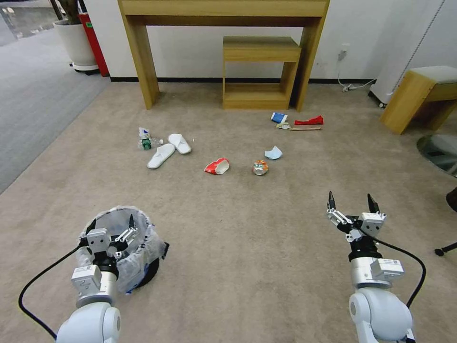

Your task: Pick up the trash bin and place the garbage on the floor into it.

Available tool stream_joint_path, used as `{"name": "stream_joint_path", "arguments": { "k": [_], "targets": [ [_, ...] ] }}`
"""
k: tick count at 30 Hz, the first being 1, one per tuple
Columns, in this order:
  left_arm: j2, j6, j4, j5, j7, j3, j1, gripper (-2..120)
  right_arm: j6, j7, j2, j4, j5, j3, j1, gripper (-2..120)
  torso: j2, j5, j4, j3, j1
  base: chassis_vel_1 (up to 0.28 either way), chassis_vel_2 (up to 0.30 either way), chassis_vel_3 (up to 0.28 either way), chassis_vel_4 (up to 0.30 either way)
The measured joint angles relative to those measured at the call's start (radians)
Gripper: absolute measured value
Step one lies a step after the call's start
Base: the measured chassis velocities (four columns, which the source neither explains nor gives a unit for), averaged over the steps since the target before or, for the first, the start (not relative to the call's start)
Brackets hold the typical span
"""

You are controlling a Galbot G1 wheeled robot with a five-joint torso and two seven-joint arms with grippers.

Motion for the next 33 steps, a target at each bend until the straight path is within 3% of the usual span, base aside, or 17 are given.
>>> {"name": "stream_joint_path", "arguments": {
  "k": [33],
  "targets": [
    [0.000,-0.002,0.003,0.002,-0.001,0.000,0.002,100,0.037,-0.001,-0.005,-0.011,0.010,0.005,-0.001,100,0.000,0.0000,0.0001,0.000,0.000,0.125,0.119,-0.119,-0.120]
  ]
}}
